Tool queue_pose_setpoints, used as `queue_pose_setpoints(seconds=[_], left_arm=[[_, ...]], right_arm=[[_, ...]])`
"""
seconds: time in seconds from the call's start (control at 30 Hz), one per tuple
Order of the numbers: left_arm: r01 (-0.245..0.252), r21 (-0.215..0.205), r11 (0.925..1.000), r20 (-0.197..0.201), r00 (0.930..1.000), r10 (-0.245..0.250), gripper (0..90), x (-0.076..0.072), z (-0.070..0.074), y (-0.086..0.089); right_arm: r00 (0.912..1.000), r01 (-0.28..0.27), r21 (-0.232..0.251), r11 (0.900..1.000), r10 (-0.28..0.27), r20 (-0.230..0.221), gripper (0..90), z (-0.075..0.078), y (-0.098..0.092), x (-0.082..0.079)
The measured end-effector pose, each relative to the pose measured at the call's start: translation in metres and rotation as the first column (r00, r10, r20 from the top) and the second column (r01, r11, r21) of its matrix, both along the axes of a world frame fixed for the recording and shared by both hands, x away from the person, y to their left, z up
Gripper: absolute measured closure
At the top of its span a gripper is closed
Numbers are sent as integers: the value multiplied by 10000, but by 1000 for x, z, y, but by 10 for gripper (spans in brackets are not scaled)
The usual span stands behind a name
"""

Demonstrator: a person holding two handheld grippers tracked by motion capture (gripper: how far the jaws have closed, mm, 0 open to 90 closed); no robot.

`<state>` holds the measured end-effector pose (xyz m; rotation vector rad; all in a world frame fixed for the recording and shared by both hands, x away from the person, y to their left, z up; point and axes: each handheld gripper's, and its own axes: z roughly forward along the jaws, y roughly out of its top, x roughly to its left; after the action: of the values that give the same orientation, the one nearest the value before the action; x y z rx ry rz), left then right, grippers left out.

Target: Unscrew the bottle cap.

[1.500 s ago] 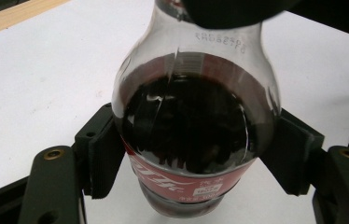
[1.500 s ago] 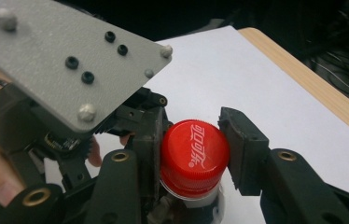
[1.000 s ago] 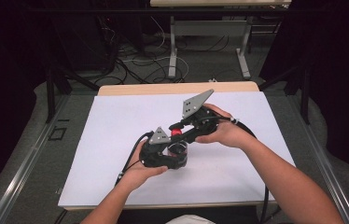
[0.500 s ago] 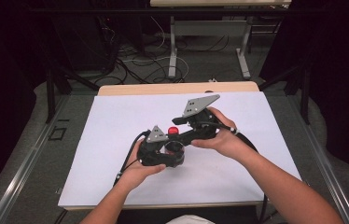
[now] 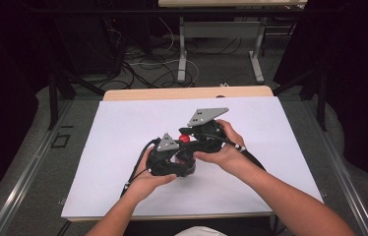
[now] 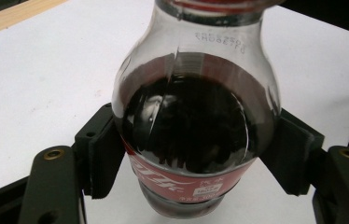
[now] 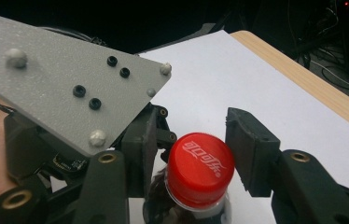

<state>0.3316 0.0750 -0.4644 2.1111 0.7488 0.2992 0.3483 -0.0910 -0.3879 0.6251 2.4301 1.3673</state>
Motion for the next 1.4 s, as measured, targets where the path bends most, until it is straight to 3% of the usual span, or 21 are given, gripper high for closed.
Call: queue_pose_setpoints(seconds=[0.13,0.2,0.3,0.4,0.47,0.5,0.57,0.6,0.67,0.77,0.87,0.97,1.07,1.2,1.27,1.4], left_arm=[[37,23,10000,10,10000,-37,298,0,0,0],[-37,-124,9999,-16,10000,37,298,-1,0,-1],[73,-33,10000,13,10000,-73,298,-1,0,0],[214,-36,9998,6,9998,-214,298,-1,-1,-1],[243,-37,9997,18,9997,-243,298,-1,-1,-2],[278,-97,9996,15,9996,-278,298,-2,-1,-2],[351,-116,9993,73,9994,-350,298,-2,-1,-3],[413,-38,9991,-65,9991,-413,298,-2,0,-2],[355,-59,9994,88,9993,-354,298,-2,0,-3],[323,-106,9994,90,9994,-322,298,-2,0,-3],[257,-104,9996,125,9996,-255,298,-1,1,-1],[174,-78,9998,103,9998,-173,298,0,1,1],[27,-124,9999,-47,10000,-27,298,1,2,4],[-121,-262,9996,-31,9999,120,298,1,1,4],[-146,-239,9996,-47,9999,145,298,2,2,4],[-122,-252,9996,-9,9999,122,298,1,2,3]], right_arm=[[9998,-188,-52,9998,188,39,543,-1,1,2],[9993,-348,-66,9994,349,107,587,-2,1,4],[9953,-962,-140,9953,964,118,606,-1,-3,10],[9826,-1856,-341,9820,1854,-92,608,2,-8,18],[9625,-2713,-552,9609,2712,-88,609,4,-9,23],[9571,-2894,-582,9554,2877,-353,609,5,-11,25],[9414,-3372,-699,9388,3362,-253,609,5,-11,28],[9376,-3477,-763,9345,3463,-308,610,6,-12,29],[9180,-3950,-973,9135,3964,-50,609,7,-12,30],[9259,-3772,-868,9221,3777,-105,601,7,-12,29],[9549,-2968,-573,9532,2963,-175,519,6,-11,25],[9721,-2345,-449,9711,2345,-40,476,4,-10,21],[9837,-1772,-130,9841,1767,-323,469,4,-11,16],[9926,-1186,154,9928,1189,-258,482,3,-11,10],[9924,-1191,85,9928,1193,-286,493,2,-10,8],[9923,-1234,-89,9923,1235,69,499,1,-7,6]])
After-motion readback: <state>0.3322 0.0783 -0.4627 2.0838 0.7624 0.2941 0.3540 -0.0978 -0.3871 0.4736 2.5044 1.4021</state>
